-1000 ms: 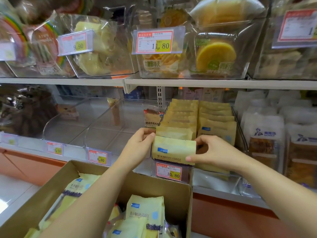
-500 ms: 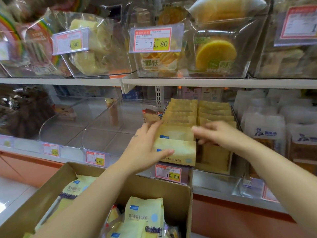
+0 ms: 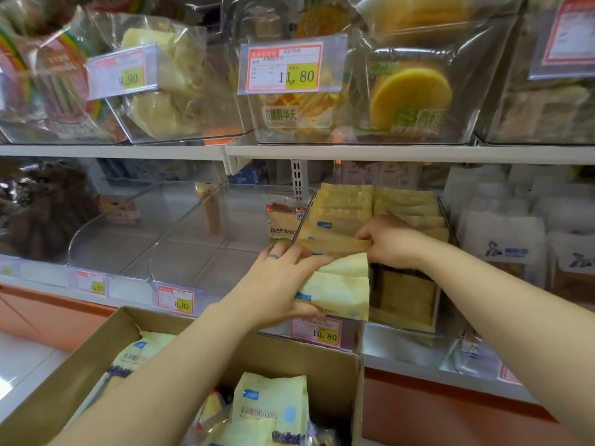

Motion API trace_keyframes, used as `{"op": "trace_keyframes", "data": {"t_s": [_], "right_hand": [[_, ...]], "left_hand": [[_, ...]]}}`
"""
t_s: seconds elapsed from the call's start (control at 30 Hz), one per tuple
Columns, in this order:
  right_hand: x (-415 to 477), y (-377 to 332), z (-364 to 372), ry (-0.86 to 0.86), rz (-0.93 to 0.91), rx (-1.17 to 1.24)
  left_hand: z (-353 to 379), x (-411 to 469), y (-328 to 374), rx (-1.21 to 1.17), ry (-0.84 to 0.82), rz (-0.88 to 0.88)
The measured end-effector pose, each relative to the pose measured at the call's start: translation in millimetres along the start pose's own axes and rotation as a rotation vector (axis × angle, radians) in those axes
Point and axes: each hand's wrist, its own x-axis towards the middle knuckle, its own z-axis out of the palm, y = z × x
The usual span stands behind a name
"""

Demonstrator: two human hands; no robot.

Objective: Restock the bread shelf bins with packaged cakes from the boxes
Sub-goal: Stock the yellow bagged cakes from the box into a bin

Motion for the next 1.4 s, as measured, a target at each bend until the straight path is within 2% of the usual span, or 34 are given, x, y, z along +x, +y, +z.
{"op": "trace_keyframes", "data": {"t_s": [0.1, 0.2, 0.33, 0.4, 0.5, 0.67, 0.73, 0.83, 0.9, 0.97, 1.03, 1.1, 1.13, 1.17, 1.27, 1.33, 1.4], "right_hand": [[-9.0, 5.4, 10.2, 0.115, -0.137, -0.053], [-12.9, 13.1, 20.4, 0.167, -0.192, -0.055], [-9.2, 13.4, 18.1, 0.191, -0.188, -0.091], [-3.3, 11.0, 15.3, 0.199, -0.12, -0.115], [-2.7, 12.9, 14.5, 0.247, -0.024, 0.07], [-31.5, 16.7, 12.7, 0.515, -0.037, 0.317], [-38.0, 14.1, 17.9, 0.433, 0.014, 0.401], [-35.9, 12.5, 31.7, 0.189, 0.057, 0.41], [-31.4, 8.9, 38.3, 0.08, 0.039, 0.431], [-26.0, 8.2, 40.4, 0.058, 0.06, 0.464], [-26.5, 11.7, 36.8, 0.11, 0.111, 0.438], [-34.6, 18.7, 31.4, 0.206, 0.123, 0.322], [-40.6, 23.0, 28.6, 0.198, 0.118, 0.231], [-47.4, 25.1, 25.6, 0.125, 0.122, 0.123], [-59.1, 22.1, 25.0, -0.232, 0.165, -0.175], [-55.6, 18.9, 28.1, -0.302, 0.152, -0.268], [-47.4, 21.0, 30.9, -0.264, 0.155, -0.29]], "left_hand": [[13.2, -6.7, -4.6, 0.089, 0.185, 0.117], [26.4, -11.4, -5.0, 0.142, 0.335, 0.168], [26.4, -2.2, -5.1, 0.148, 0.34, 0.139], [20.6, 7.9, -5.4, 0.117, 0.266, 0.076], [17.1, 17.7, -5.5, 0.017, 0.155, -0.035], [19.6, 9.8, -1.2, 0.088, 0.367, -0.076], [23.8, 4.6, 1.6, 0.1, 0.421, -0.013], [36.1, 2.4, 6.9, 0.199, 0.443, 0.101], [42.1, 5.6, 10.8, 0.215, 0.423, 0.07], [42.0, 10.4, 14.2, 0.175, 0.411, -0.002], [40.3, 11.9, 16.9, 0.147, 0.409, -0.031], [38.6, 10.2, 16.5, 0.142, 0.421, -0.021], [37.9, 8.3, 15.4, 0.147, 0.422, -0.013], [37.1, 6.0, 14.0, 0.151, 0.421, -0.01], [38.9, 2.5, 10.6, 0.15, 0.409, -0.027], [41.4, 2.0, 11.1, 0.126, 0.389, -0.04], [41.4, 2.3, 12.4, 0.122, 0.369, -0.043]]}}
